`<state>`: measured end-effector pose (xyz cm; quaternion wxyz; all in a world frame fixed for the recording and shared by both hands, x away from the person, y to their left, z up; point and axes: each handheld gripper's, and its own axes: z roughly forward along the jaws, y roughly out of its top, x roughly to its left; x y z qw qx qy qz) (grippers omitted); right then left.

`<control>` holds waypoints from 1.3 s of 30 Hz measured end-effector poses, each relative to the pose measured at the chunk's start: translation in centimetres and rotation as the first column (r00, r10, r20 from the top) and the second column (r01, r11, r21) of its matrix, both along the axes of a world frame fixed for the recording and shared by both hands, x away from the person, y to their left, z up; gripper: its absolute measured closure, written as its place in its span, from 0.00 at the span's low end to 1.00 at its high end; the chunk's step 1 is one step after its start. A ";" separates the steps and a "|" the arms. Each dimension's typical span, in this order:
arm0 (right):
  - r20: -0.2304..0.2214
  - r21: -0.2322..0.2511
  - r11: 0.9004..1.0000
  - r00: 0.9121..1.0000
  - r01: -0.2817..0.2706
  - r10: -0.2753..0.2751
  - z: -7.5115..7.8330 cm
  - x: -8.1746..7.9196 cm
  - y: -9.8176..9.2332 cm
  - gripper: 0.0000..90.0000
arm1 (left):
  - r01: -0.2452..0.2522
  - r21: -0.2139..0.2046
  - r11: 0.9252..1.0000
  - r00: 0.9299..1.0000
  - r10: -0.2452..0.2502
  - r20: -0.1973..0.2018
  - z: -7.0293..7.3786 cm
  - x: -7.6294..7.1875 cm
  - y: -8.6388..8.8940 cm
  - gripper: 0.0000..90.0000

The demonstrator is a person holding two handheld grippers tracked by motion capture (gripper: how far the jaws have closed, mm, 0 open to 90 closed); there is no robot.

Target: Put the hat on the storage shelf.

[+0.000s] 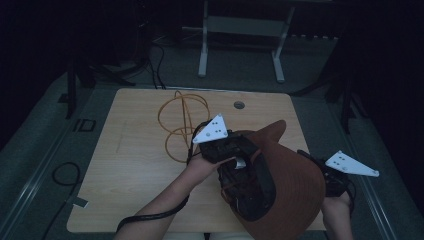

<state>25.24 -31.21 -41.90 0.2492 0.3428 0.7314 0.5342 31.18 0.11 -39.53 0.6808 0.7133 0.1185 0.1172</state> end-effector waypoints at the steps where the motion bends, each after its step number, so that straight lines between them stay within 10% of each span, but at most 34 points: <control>1: 0.000 0.000 1.000 1.000 0.000 0.000 0.0 0.0 0.0 0.56 | 0.000 0.000 1.000 1.000 0.000 0.000 0.0 0.0 0.0 0.95; 9: 0.044 0.027 0.991 0.990 -0.135 0.134 0.7 0.2 2.4 0.51 | 0.030 0.028 0.999 0.999 -0.030 0.017 0.1 -0.6 -1.3 0.95; 16: 0.109 0.050 0.963 0.960 -0.263 0.257 1.1 0.0 3.4 0.51 | 0.080 0.014 0.997 0.997 -0.080 0.004 0.2 -0.9 -2.5 0.95; 21: 0.129 0.072 0.950 0.948 -0.303 0.292 1.3 0.0 3.6 0.72 | 0.091 0.021 0.996 0.996 -0.091 0.002 0.4 -1.0 -2.7 0.95; 27: 0.116 0.091 0.954 0.955 -0.284 0.273 1.2 0.0 3.5 0.97 | 0.095 0.029 0.995 0.995 -0.095 0.004 0.3 -0.9 -2.6 0.95; 34: 0.109 0.091 0.957 0.958 -0.276 0.266 1.3 0.0 3.7 0.98 | 0.096 0.048 0.994 0.995 -0.097 0.003 0.4 -0.8 -2.1 0.89; 39: 0.119 0.108 0.959 0.961 -0.262 0.249 1.7 0.0 3.6 0.98 | 0.018 0.101 0.995 0.999 -0.022 0.039 1.2 -1.1 -1.1 0.66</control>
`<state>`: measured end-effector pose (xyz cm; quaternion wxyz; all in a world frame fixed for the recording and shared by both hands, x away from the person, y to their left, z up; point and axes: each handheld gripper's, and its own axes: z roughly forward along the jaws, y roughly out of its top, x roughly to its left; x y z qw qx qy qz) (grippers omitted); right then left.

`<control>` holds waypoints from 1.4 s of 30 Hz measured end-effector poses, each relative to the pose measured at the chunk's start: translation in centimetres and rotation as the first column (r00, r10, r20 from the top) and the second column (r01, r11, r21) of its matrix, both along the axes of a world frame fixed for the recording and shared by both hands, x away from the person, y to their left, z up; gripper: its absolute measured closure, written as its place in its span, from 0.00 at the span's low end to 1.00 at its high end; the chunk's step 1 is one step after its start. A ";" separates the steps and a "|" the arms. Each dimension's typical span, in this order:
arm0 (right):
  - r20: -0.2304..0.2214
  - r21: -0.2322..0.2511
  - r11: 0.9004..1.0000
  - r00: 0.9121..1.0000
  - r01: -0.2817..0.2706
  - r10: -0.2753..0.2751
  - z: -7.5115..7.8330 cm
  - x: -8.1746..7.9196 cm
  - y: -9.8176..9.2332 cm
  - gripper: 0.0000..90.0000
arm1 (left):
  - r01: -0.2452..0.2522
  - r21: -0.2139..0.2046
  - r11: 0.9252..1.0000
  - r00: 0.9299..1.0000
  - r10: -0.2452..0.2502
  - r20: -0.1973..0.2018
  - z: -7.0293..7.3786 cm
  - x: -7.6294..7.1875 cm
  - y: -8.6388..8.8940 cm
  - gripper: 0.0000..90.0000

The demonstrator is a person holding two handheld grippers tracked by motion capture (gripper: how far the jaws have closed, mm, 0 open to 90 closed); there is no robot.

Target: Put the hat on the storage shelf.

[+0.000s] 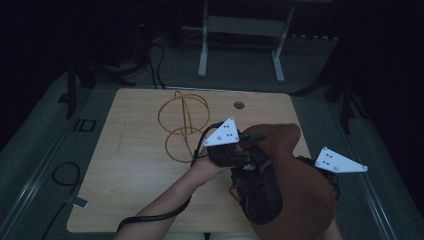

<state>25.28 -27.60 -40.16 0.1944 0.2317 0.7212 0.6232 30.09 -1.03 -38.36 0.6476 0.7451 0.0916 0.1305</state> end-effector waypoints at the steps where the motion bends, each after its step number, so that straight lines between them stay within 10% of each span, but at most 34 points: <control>1: -0.004 0.010 1.000 1.000 0.008 -0.008 0.1 0.0 -0.2 0.98 | -0.011 0.007 1.000 1.000 0.011 -0.001 0.1 -0.1 0.2 0.63; 19: 0.036 0.023 0.981 0.981 0.191 -0.192 2.6 2.1 -2.0 0.98 | -0.164 0.109 0.980 0.986 0.164 0.015 -1.1 -2.2 5.5 0.34; 31: 0.083 0.028 0.973 0.970 0.227 -0.229 5.7 5.4 1.3 0.98 | -0.311 0.114 0.944 0.950 0.310 0.026 -4.5 -4.4 11.2 0.14; 34: 0.077 0.031 0.974 0.971 0.225 -0.227 6.4 6.5 2.3 0.98 | -0.377 0.109 0.920 0.926 0.373 0.061 -5.5 -5.2 12.8 0.13; 42: 0.077 -0.007 0.968 0.965 0.253 -0.251 7.3 9.8 5.8 0.98 | -0.415 0.111 0.903 0.904 0.423 -0.057 -8.9 -6.1 16.9 0.03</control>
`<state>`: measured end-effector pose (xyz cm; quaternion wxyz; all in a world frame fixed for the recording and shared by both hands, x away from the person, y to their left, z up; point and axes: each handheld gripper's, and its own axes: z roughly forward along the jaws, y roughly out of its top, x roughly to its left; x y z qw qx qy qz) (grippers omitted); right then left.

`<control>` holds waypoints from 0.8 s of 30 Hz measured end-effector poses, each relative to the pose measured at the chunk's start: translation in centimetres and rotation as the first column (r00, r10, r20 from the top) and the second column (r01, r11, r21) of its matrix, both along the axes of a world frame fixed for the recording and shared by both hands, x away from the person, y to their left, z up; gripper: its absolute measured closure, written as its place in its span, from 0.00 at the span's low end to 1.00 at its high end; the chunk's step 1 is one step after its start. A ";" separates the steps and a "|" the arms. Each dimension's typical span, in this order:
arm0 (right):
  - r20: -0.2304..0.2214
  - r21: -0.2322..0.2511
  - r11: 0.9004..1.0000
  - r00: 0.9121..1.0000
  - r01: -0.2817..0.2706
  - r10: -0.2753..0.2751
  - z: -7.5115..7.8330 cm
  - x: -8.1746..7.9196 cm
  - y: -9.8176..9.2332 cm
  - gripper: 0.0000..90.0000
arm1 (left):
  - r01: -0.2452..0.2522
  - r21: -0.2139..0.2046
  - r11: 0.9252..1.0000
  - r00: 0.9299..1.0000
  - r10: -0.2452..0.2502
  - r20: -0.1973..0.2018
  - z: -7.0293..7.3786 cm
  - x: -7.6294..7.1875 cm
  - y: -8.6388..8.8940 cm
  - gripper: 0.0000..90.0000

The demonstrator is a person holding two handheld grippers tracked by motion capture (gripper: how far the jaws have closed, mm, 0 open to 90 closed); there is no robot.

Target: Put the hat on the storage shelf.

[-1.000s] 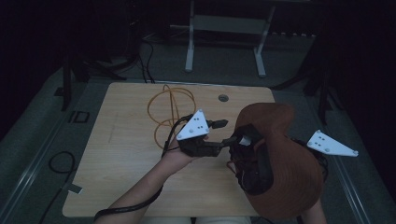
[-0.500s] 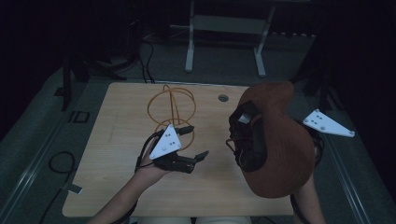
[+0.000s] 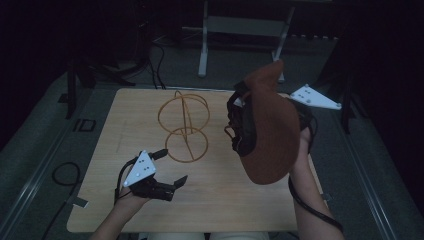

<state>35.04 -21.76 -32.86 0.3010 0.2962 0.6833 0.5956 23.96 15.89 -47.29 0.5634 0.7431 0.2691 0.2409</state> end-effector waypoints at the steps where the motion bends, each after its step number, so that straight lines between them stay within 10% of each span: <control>1: -0.001 -0.009 1.000 1.000 0.006 -0.006 0.1 0.4 0.5 0.98 | -0.007 -0.004 1.000 1.000 0.007 -0.003 -0.5 -0.2 0.5 0.03; 17: 0.084 -0.176 0.983 0.996 0.052 -0.038 3.1 4.6 11.5 0.98 | -0.174 -0.044 0.984 0.984 0.171 -0.054 -7.1 -2.4 6.1 0.03; 24: 0.010 -0.221 0.974 0.998 -0.054 0.058 2.0 5.5 16.3 0.97 | -0.201 -0.074 0.977 0.979 0.197 -0.058 -7.5 -2.5 6.6 0.03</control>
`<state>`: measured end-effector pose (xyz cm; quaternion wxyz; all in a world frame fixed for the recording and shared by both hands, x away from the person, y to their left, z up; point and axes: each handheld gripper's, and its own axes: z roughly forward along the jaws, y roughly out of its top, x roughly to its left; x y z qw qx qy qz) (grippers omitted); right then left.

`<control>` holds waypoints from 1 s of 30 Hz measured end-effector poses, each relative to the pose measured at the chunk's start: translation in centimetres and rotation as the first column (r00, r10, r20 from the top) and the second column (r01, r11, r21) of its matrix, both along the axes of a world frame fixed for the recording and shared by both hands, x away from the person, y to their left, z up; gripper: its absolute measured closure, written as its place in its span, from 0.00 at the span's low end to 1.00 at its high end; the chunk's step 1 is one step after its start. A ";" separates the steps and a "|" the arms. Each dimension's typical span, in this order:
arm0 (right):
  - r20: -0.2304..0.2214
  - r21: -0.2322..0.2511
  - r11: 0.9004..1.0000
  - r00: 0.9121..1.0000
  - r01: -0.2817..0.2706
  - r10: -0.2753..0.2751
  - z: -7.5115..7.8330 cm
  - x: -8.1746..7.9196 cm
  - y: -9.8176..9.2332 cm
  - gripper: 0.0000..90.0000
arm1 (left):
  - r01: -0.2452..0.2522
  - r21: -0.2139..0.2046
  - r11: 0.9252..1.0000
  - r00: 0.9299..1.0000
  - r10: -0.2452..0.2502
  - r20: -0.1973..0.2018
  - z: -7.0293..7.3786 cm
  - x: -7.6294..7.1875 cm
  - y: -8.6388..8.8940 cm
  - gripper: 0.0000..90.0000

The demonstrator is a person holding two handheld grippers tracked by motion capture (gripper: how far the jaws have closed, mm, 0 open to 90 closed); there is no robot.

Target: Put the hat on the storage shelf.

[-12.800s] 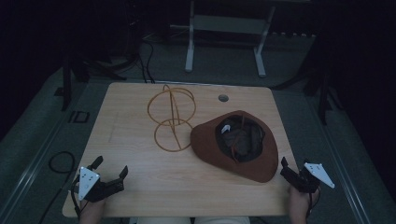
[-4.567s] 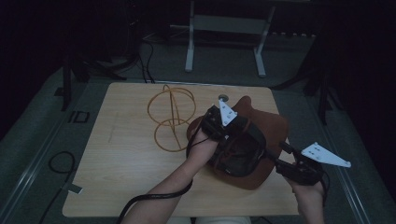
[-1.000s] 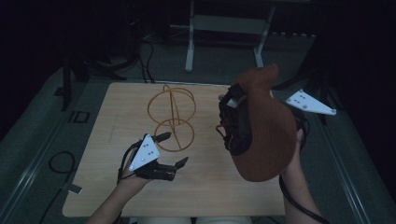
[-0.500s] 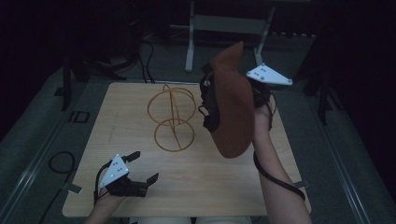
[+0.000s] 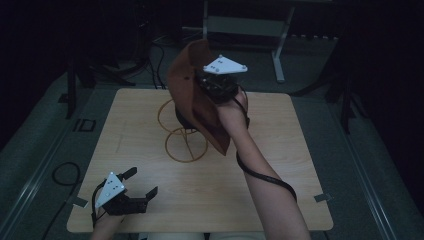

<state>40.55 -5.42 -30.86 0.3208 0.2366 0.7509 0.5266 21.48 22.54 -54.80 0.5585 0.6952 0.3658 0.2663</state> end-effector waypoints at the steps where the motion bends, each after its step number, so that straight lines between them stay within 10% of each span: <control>1: -0.018 0.001 1.000 1.000 -0.016 0.016 -0.3 0.1 0.5 0.97 | 0.000 0.000 1.000 1.000 0.000 0.000 0.0 0.0 0.0 0.03; 8: -0.139 -0.009 0.994 0.984 -0.110 0.108 -2.5 0.9 3.3 0.96 | 0.006 -0.036 0.999 1.000 -0.006 -0.016 -0.3 0.0 0.0 0.03; 15: -0.223 0.027 0.983 0.958 -0.181 0.182 -4.1 1.5 4.3 0.72 | 0.015 -0.039 0.999 1.000 -0.015 -0.017 -0.5 -0.1 -0.3 0.03; 21: -0.222 0.031 0.982 0.957 -0.184 0.186 -4.4 1.0 4.9 0.45 | 0.017 -0.030 0.999 1.000 -0.017 -0.015 -0.7 -0.1 -0.2 0.03; 25: -0.200 0.036 0.984 0.964 -0.172 0.176 -3.9 0.5 4.1 0.40 | 0.011 -0.037 0.999 1.000 -0.012 -0.021 -0.8 -0.1 0.0 0.03; 30: -0.234 0.072 0.980 0.952 -0.184 0.196 -3.5 0.4 2.1 0.35 | 0.008 -0.037 0.999 1.000 -0.009 -0.025 -1.0 0.0 0.1 0.03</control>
